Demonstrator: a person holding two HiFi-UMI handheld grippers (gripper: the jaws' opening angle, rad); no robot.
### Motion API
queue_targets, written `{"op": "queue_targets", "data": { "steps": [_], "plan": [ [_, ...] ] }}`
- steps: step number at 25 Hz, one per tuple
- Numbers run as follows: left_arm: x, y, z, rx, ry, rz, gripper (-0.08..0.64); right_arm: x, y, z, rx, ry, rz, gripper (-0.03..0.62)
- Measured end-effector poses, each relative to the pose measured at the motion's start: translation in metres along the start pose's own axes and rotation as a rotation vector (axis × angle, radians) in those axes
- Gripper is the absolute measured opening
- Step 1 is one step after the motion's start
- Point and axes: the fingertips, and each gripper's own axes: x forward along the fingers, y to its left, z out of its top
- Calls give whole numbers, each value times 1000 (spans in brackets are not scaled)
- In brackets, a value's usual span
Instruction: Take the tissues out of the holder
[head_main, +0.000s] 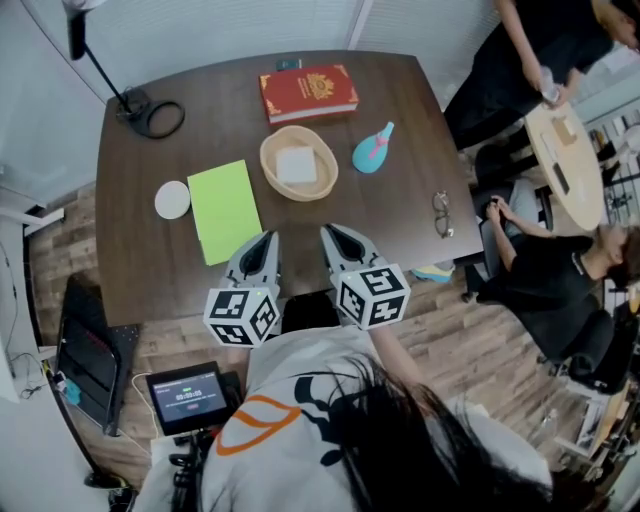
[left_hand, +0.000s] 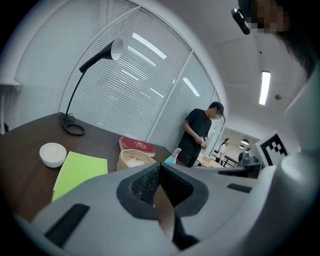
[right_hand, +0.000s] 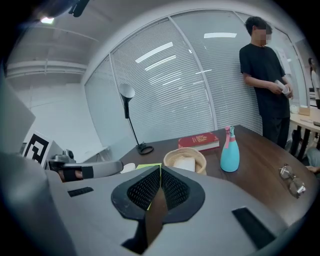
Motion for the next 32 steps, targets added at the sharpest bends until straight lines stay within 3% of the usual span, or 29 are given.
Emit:
{"op": "queue_targets", "data": {
  "steps": [7, 11, 23, 32],
  "plan": [
    [5, 3, 6, -1, -5, 6, 0, 12, -19, 7, -17, 13, 6, 18],
    [8, 9, 11, -15, -9, 30, 0, 29, -20, 15, -65, 26, 108, 18],
    [27, 22, 27, -60, -26, 96, 0, 92, -31, 39, -456, 189, 234, 20],
    [40, 20, 19, -66, -44, 163, 0, 136, -47, 15, -606, 338, 353, 32]
  ]
}}
